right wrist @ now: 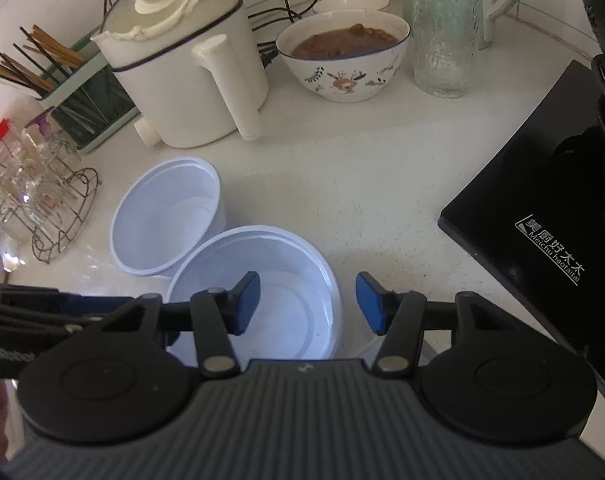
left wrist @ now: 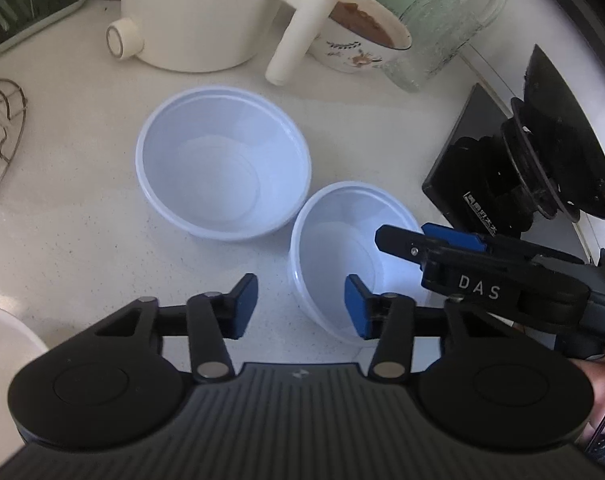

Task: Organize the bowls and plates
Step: 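Move both grippers to the nearer translucent plastic bowl, then close both grippers on the rim of the plastic bowl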

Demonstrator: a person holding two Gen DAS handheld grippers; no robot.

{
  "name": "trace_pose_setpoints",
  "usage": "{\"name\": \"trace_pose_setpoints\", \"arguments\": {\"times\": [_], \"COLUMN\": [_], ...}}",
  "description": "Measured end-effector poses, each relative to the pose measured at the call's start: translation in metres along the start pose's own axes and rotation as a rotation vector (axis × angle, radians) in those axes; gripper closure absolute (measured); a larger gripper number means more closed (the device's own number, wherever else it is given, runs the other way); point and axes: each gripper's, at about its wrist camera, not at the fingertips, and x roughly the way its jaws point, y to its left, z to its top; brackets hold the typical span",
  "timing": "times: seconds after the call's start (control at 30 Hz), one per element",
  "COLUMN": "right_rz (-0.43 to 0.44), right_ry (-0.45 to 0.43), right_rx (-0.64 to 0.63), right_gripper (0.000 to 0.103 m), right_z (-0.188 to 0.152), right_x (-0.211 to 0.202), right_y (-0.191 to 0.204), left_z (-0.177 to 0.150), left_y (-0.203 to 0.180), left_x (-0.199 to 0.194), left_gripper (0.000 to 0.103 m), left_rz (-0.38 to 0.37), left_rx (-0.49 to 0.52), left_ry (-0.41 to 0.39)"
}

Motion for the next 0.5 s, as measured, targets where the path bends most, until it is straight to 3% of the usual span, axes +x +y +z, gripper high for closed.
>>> {"name": "trace_pose_setpoints", "arguments": {"times": [0.1,0.27,0.5], "right_rz": [0.018,0.046,0.053], "right_ry": [0.027,0.041,0.063], "right_rx": [0.015,0.018,0.039], "right_gripper": [0.057,0.056,0.085], "right_z": [0.000,0.000,-0.004], "right_x": [0.006,0.008,0.008], "right_y": [-0.001,0.003,0.004], "left_z": [-0.003,-0.008,-0.013], "left_y": [0.007,0.013,0.014], "left_x": [0.006,0.011,0.006], "left_gripper": [0.066,0.076,0.085], "left_rz": [0.000,-0.017,-0.021], "left_rx": [-0.023,-0.076,-0.114], "left_ry": [0.000,0.002,-0.002]}}
